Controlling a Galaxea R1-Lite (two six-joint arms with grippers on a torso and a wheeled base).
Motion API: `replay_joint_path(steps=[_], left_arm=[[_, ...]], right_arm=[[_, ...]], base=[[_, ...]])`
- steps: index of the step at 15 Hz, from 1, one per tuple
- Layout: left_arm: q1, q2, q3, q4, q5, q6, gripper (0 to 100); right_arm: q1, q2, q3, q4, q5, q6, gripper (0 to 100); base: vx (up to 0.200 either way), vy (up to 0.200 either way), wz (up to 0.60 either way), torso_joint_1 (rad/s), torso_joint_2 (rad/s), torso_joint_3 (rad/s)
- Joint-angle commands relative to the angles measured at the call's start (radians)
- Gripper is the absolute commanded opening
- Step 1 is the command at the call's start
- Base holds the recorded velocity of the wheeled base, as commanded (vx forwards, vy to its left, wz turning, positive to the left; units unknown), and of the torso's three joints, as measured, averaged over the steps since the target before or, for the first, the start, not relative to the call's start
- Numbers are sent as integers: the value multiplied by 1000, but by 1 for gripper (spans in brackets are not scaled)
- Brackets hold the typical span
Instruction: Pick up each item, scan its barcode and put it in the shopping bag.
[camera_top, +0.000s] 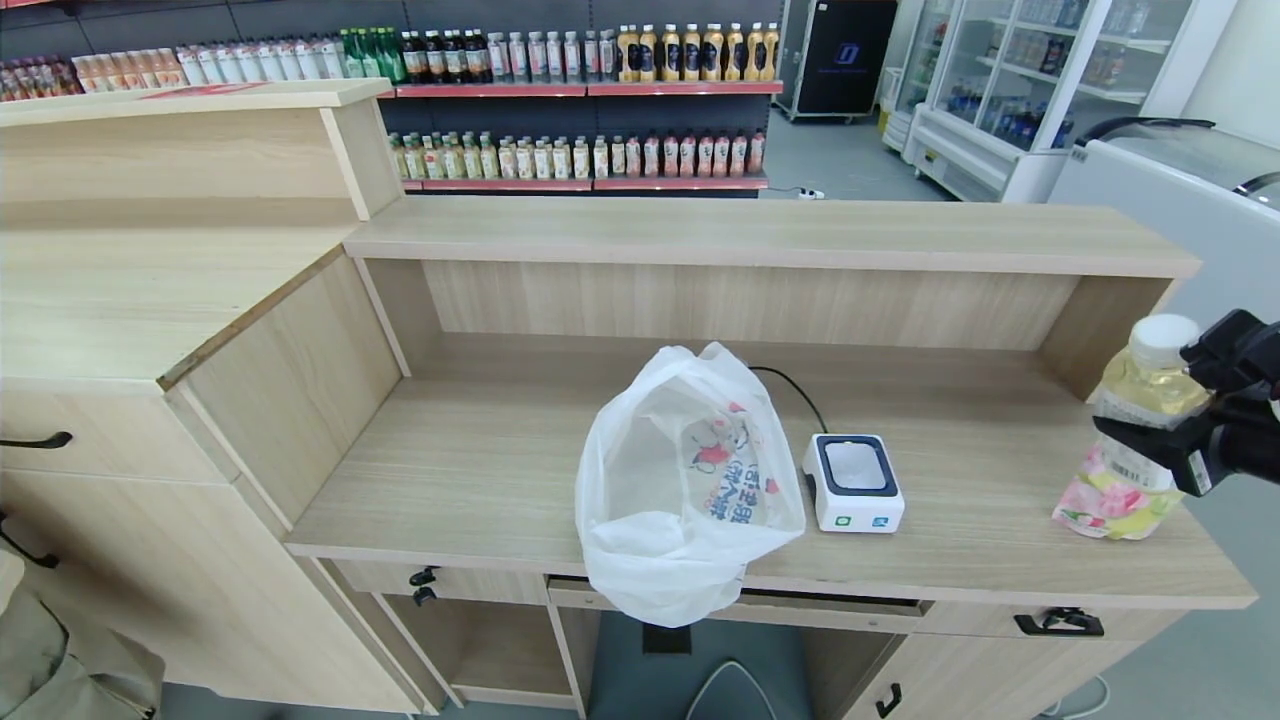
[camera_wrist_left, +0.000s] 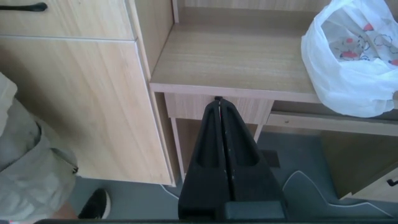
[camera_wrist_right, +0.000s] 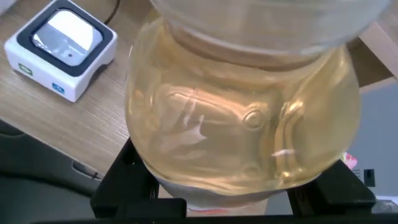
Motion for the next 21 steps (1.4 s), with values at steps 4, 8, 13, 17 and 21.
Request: replay_joint_path(steps=[4,8,13,17,21], left_arm=[[0,0,0,0,0,1,0],[0,0,0,0,0,0,0],[0,0,0,0,0,0,0],[0,0,0,0,0,0,0],[0,0,0,0,0,0,0]], right_arm=[[-17,33,-8,-67,87,-70,0],[1,68,-10,-139,90,-116,0],[13,214,-41,-205,164,-207,0],[10,295,-39,-252,222,-308,0],[12,370,-65,-272,311,-386,0]], base=[[0,0,300,4,0,-1],[0,0,600,2,2,1],[0,0,120,1,0,0],[0,0,0,0,0,0],[0,0,0,0,0,0]])
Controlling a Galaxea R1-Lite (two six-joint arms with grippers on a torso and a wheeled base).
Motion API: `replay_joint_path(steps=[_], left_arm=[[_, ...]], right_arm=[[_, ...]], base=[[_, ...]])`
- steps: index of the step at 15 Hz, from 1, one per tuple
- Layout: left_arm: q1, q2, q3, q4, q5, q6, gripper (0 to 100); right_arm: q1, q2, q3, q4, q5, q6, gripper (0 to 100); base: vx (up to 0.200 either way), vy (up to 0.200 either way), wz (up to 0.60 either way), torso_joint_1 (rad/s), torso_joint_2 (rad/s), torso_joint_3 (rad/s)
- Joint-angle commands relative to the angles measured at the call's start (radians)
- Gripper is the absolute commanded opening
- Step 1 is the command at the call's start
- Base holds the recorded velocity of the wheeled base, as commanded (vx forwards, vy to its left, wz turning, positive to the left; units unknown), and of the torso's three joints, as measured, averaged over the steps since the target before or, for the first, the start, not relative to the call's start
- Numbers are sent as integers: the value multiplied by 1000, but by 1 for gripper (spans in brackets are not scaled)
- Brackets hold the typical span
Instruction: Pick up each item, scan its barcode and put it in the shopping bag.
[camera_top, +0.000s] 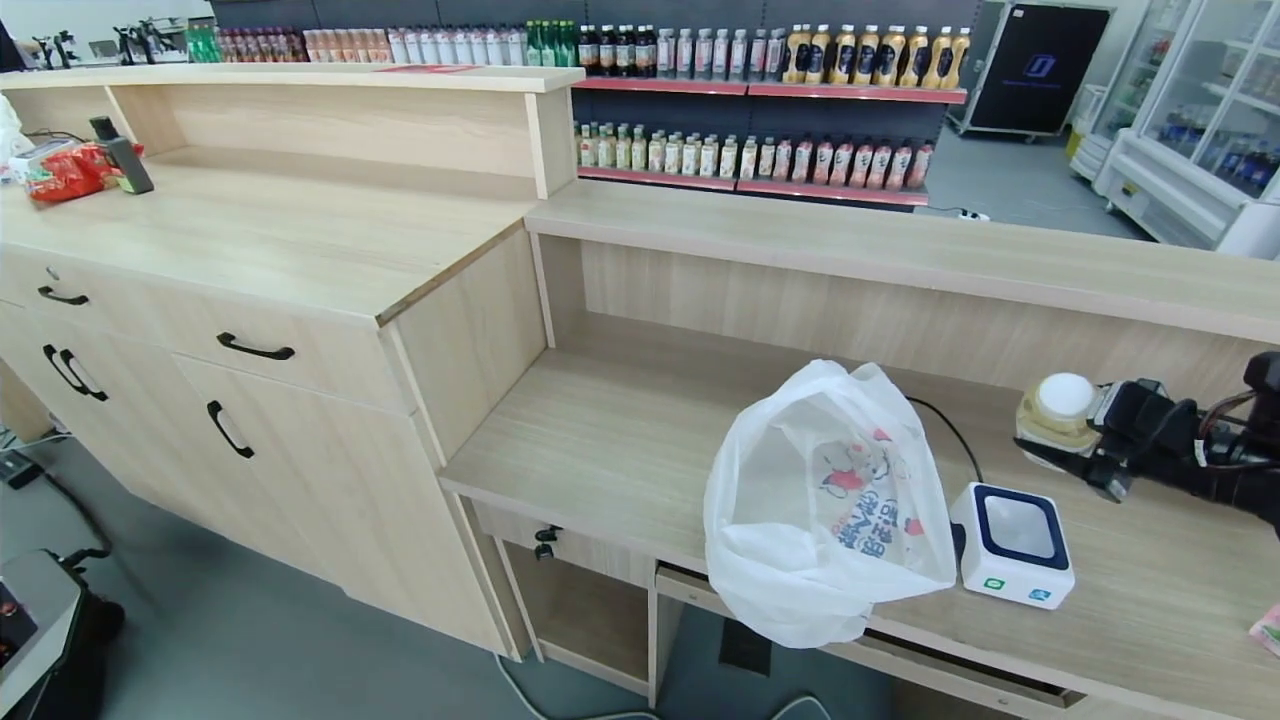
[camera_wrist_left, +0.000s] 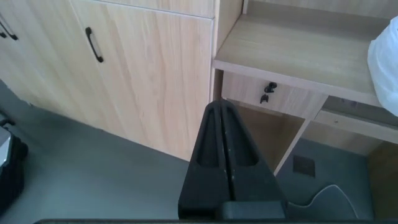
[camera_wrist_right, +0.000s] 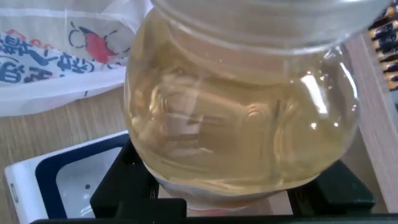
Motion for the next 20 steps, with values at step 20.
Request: replay_joint_path(steps=[20], left_arm=[[0,0,0,0,0,0,0]], right_arm=[[46,181,-21,-78,77,-80,0]], base=[[0,0,0,0,0,0]])
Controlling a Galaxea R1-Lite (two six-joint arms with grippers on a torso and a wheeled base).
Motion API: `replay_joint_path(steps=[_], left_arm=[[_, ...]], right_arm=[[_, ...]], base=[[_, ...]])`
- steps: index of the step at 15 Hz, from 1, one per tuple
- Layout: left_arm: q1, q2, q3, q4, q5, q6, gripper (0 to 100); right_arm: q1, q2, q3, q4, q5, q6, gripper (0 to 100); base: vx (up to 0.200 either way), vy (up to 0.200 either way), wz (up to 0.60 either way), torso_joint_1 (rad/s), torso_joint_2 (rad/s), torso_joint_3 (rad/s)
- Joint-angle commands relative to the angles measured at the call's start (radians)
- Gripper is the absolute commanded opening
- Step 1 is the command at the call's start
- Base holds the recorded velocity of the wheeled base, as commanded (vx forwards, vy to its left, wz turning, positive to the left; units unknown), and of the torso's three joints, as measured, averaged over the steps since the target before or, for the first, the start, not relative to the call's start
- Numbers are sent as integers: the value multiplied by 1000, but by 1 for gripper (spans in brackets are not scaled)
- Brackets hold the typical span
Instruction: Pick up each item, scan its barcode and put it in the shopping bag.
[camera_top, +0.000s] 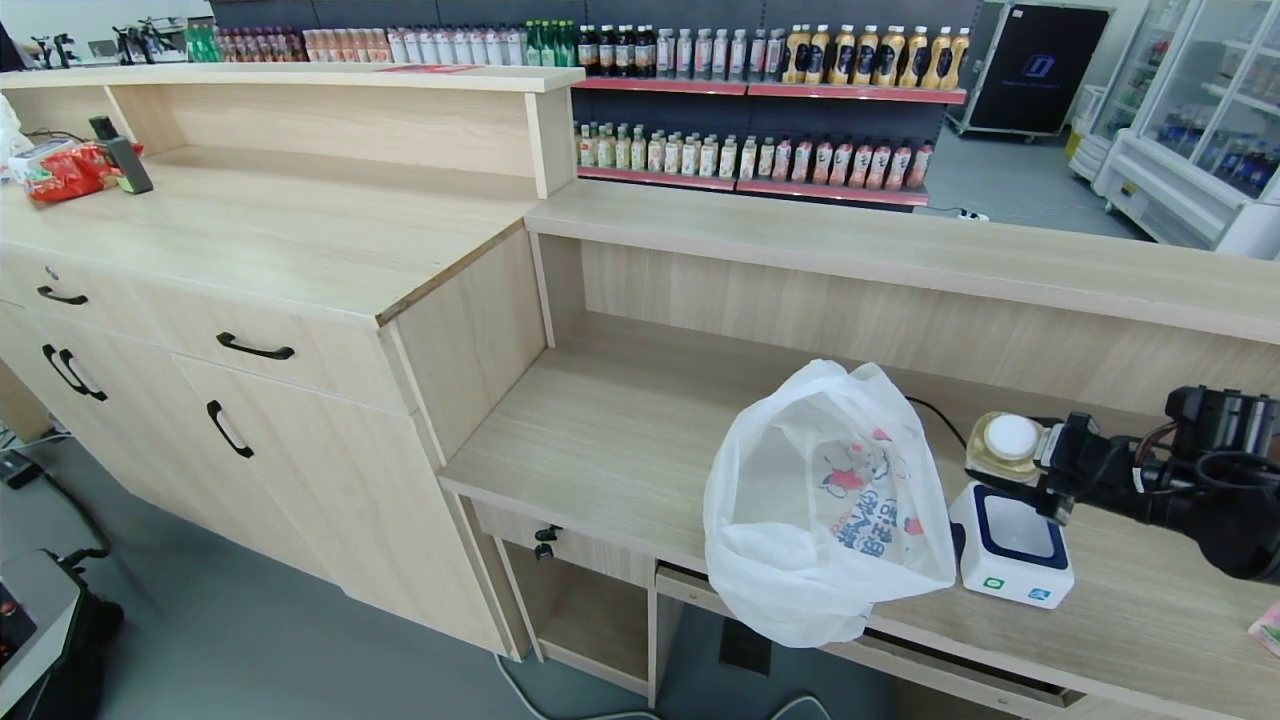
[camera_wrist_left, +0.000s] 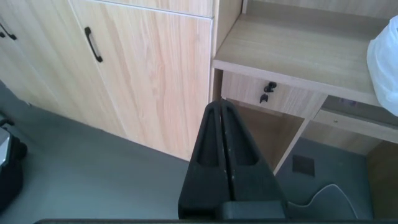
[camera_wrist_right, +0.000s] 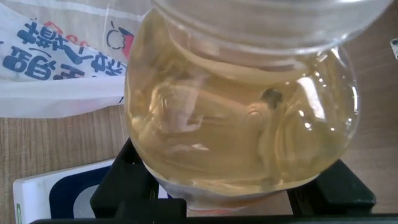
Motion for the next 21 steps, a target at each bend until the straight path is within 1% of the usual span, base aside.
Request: replay_joint_path(steps=[1,7,9,21], left_arm=[[1,0,0,0,0,1,0],[1,0,0,0,0,0,0],[1,0,0,0,0,0,0],[1,0,0,0,0,0,0]], right_arm=[[1,2,5,1,0,-1,0],[1,8,3,-7,-4,-7,0],[-2,3,8,2,-4,-32,0],[-5,-33,28,2,0,-36,0]], base=[[0,0,0,0,0,0],[0,0,0,0,0,0],[0,0,0,0,0,0],[0,0,0,0,0,0]])
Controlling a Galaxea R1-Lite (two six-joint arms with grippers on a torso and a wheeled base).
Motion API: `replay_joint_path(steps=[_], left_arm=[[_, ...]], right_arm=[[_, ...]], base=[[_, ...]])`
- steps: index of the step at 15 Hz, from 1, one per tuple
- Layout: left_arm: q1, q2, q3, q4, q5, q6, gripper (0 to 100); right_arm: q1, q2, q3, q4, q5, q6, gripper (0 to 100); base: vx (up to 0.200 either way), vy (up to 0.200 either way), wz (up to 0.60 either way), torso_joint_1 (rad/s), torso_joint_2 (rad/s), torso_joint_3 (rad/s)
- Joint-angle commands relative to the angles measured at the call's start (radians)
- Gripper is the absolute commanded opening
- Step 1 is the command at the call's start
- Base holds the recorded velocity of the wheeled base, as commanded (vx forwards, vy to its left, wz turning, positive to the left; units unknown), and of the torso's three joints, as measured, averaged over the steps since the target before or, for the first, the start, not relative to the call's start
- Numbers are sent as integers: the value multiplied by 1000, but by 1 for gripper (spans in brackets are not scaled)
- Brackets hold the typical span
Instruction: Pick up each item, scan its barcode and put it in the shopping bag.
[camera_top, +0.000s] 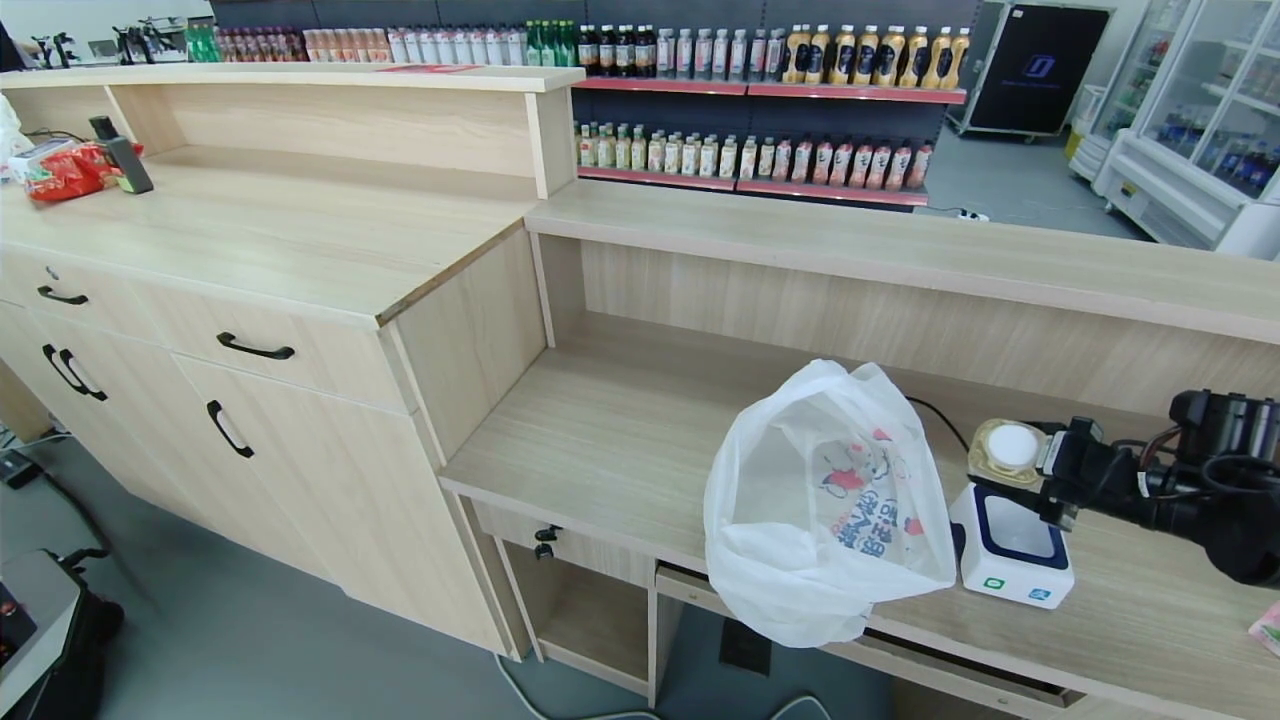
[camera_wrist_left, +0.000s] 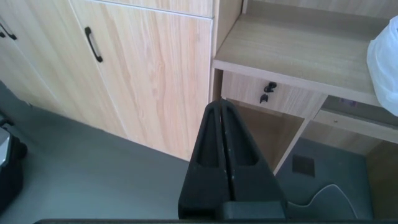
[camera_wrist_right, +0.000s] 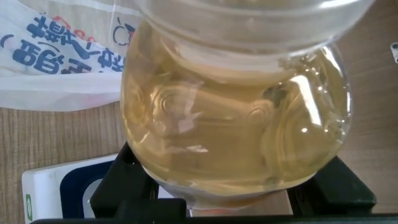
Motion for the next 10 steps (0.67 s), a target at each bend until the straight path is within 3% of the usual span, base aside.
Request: replay_joint_path(steps=[1,5,7,10], left_arm=[[1,0,0,0,0,0,0],[1,0,0,0,0,0,0],[1,0,0,0,0,0,0],[1,0,0,0,0,0,0]], right_arm=[[-3,-20,4,-2,2,0,0],[-4,-56,-18,7,-3,26,0],[-13,-128,-64,21,-21,198,0],[-21,-240,-84,27,-187,604,0]], base=[[0,0,0,0,0,0],[0,0,0,0,0,0],[0,0,0,0,0,0],[0,0,0,0,0,0]])
